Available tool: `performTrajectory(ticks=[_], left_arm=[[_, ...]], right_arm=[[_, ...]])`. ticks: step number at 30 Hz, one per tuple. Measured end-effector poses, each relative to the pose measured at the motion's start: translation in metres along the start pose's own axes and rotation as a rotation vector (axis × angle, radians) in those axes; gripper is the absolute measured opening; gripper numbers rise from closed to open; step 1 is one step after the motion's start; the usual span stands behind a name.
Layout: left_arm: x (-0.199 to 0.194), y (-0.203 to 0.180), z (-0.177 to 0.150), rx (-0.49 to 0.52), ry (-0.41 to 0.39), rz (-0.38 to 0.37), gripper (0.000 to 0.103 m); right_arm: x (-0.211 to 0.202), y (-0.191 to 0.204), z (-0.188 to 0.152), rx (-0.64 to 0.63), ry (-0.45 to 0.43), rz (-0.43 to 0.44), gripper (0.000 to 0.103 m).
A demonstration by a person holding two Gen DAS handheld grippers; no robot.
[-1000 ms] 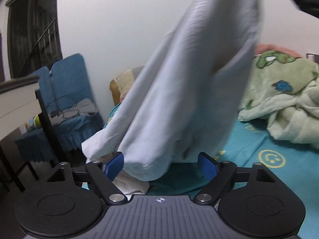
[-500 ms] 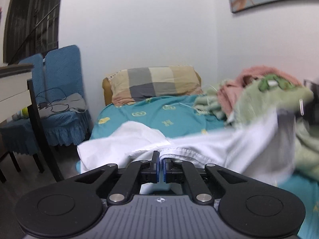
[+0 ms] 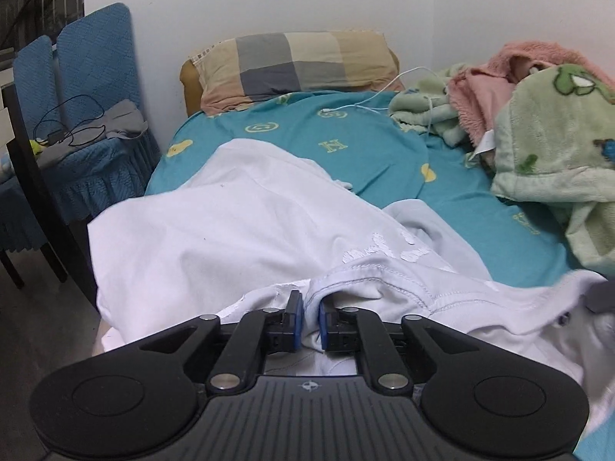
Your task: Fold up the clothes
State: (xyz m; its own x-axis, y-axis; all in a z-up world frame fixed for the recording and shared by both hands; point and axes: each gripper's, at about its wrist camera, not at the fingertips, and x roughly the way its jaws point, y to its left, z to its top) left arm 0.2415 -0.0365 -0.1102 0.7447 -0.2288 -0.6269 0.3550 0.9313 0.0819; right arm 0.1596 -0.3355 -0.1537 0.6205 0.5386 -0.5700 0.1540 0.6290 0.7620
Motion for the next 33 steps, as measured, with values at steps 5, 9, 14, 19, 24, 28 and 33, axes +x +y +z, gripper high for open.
performTrajectory(ticks=[5,9,14,19,24,28,33], left_arm=[[-0.049,-0.010,-0.007,0.093,-0.050,-0.048,0.042],[-0.084,-0.035,-0.019,0.229,-0.112,-0.098,0.053],[-0.075,-0.049,-0.023,0.271,-0.136,-0.069,0.049],[-0.064,-0.063,-0.027,0.310,-0.159,-0.036,0.014],[-0.063,-0.072,-0.031,0.325,-0.178,-0.015,0.008],[-0.100,-0.064,-0.031,0.244,-0.177,-0.045,0.008],[-0.135,-0.053,-0.036,0.131,-0.145,-0.062,0.007]], right_arm=[[-0.005,0.007,0.001,-0.029,-0.015,-0.012,0.010],[-0.013,0.006,-0.001,-0.024,-0.045,-0.027,0.010],[-0.024,0.010,-0.005,-0.038,-0.072,-0.015,0.010],[-0.024,0.009,-0.008,-0.077,-0.083,-0.068,0.010],[-0.015,0.014,-0.011,-0.136,-0.076,-0.131,0.010],[-0.006,0.024,-0.020,-0.214,-0.046,-0.179,0.015],[0.007,0.027,-0.045,-0.312,-0.024,-0.338,0.042]])
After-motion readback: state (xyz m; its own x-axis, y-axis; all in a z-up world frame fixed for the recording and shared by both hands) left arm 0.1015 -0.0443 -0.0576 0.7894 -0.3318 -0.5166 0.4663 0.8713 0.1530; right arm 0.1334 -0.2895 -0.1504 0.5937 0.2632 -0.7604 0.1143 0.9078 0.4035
